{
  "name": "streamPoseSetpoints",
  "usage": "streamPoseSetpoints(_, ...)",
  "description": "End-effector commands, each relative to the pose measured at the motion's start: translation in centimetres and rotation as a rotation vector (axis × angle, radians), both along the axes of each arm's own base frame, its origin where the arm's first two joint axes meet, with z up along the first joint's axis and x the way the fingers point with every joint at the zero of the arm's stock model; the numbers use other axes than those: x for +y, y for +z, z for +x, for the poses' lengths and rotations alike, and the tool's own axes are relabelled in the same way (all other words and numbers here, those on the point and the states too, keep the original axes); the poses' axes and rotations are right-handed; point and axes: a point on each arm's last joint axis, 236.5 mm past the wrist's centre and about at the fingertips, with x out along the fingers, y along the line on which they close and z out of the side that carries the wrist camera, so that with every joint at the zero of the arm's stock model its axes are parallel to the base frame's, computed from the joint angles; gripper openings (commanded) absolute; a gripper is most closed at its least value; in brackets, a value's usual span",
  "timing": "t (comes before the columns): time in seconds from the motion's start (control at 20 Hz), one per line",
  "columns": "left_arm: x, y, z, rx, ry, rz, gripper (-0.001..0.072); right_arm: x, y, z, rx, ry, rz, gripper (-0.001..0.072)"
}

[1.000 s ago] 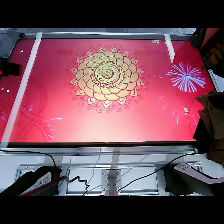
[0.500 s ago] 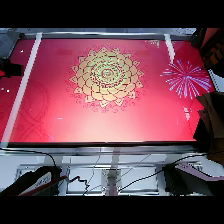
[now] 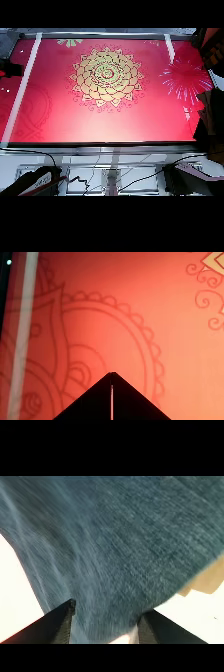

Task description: Fold the clothes and pants, and hang the long-sleeved shirts on hangers.

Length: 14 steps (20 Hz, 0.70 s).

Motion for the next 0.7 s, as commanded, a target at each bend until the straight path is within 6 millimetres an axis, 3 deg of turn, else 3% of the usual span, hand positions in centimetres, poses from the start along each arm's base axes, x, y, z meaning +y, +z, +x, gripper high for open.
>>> streamPoseSetpoints(0.0, 0.0, 0.0, 0.0, 0.001, 0.001, 0.0, 0.0028, 1.5, -0.6, -1.7, 0.077, 0.049, 0.051, 0.0464)
streamPoseSetpoints(0.3, 0.0, 0.0, 0.0, 0.001, 0.001, 0.0, 0.0028, 2.7, -0.1, -3.6, 0.15, 0.085, 0.051, 0.0455)
streamPoseSetpoints(0.35, 0.0, 0.0, 0.0, 0.001, 0.001, 0.001, 0.0028, 2.7, -0.1, -3.5, 0.147, 0.088, 0.052, 0.0403)
streamPoseSetpoints(0.4, 0.0, 0.0, 0.0, 0.001, 0.001, 0.001, 0.0028, 2.8, 0.0, -3.2, 0.138, 0.093, 0.054, 0.0186)
streamPoseSetpoints(0.45, 0.0, 0.0, 0.0, 0.001, 0.001, 0.001, 0.0028, 2.8, 0.1, -2.5, 0.11, 0.101, 0.05, 0.0045)
streamPoseSetpoints(0.55, 0.0, 0.0, 0.0, 0.001, 0.001, 0.0, 0.0028, 2.7, 0.7, 0.7, 0.009, 0.144, 0.014, 0.0039)
streamPoseSetpoints(0.65, 0.0, 0.0, 0.0, 0.001, 0.001, 0.0, 0.0028, 4.2, 1.3, 5.4, -0.079, 0.257, 0.0, 0.0038)
